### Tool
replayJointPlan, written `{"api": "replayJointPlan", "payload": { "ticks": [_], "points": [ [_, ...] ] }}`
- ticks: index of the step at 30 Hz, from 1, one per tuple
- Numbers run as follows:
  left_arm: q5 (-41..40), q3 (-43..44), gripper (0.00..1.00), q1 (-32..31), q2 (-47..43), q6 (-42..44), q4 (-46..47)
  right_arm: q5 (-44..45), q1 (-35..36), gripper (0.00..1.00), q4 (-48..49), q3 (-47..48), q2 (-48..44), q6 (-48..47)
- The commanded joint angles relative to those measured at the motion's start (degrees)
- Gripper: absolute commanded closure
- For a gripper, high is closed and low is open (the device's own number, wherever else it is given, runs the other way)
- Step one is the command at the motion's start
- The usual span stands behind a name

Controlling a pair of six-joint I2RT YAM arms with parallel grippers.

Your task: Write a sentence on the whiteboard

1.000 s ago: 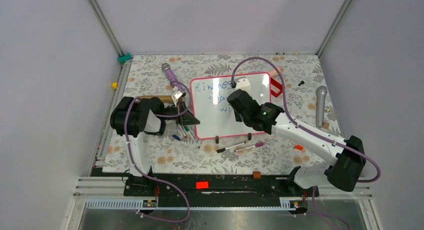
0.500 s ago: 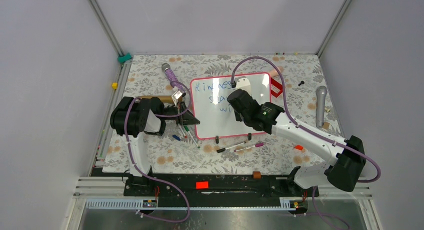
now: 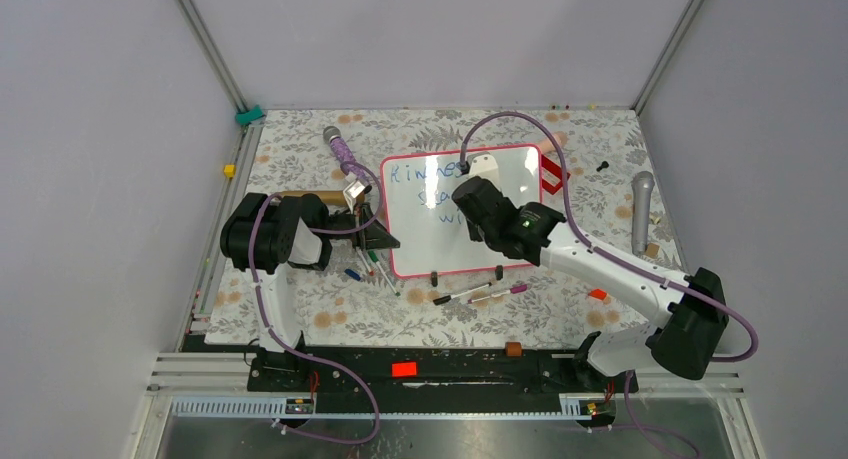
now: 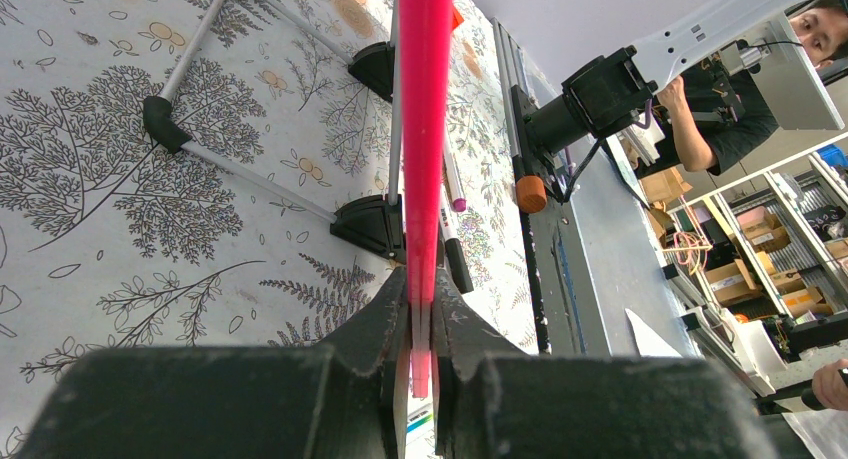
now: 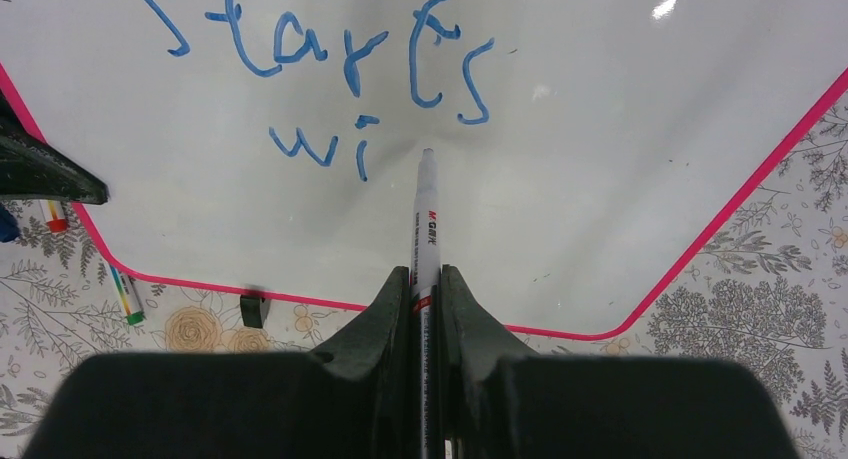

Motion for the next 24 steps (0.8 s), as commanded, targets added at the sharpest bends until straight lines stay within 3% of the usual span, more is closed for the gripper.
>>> {"api": "replayJointPlan", "payload": {
  "ticks": [1, 24],
  "points": [
    [0.4, -0.2, 1.00, 0.2, -0.4, 0.9, 2.1, 1.1, -0.5, 1.00, 0.3, 3.1, 0.5, -0.6],
    [0.5, -0.1, 1.00, 0.1, -0.3, 0.8, 2.1, -2.7, -0.5, 1.00, 0.2, 3.6, 3.3, -0.2]
  ]
}}
